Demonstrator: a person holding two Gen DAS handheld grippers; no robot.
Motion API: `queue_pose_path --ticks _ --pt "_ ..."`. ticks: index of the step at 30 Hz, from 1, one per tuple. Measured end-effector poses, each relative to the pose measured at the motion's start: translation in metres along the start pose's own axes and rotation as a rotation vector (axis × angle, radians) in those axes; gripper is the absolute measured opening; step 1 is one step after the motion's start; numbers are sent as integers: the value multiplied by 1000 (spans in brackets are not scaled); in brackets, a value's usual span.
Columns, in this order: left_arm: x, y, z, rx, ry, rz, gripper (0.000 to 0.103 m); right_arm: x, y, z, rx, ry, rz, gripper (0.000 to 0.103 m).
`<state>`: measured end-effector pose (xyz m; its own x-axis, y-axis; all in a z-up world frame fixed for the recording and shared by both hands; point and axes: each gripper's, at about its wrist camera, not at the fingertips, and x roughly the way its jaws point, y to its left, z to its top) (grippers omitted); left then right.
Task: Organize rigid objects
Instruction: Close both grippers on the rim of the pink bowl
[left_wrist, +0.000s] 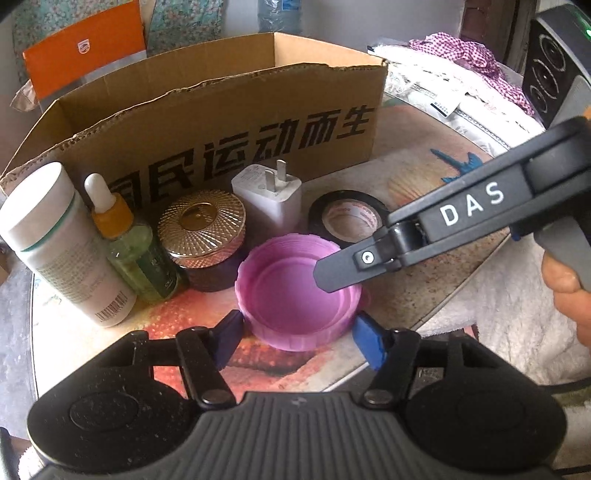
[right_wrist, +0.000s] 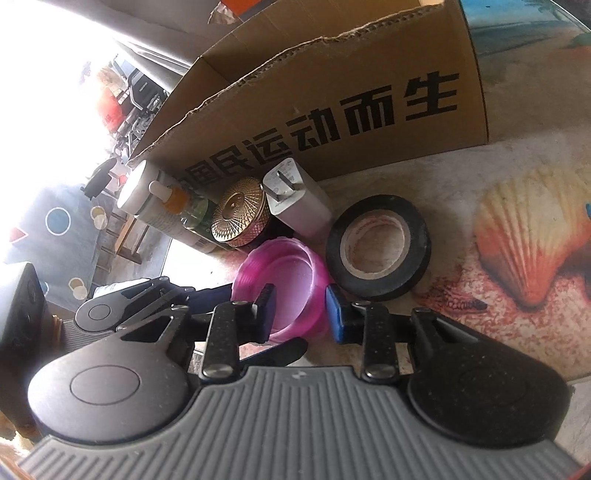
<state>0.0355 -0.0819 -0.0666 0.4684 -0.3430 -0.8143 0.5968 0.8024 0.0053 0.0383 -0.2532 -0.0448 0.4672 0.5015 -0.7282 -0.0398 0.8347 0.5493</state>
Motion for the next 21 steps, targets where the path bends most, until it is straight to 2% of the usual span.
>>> queue_pose_path --ticks 21 --pt "13 -1 8 11 -12 12 76 0 6 6 -4 -10 -22 29"
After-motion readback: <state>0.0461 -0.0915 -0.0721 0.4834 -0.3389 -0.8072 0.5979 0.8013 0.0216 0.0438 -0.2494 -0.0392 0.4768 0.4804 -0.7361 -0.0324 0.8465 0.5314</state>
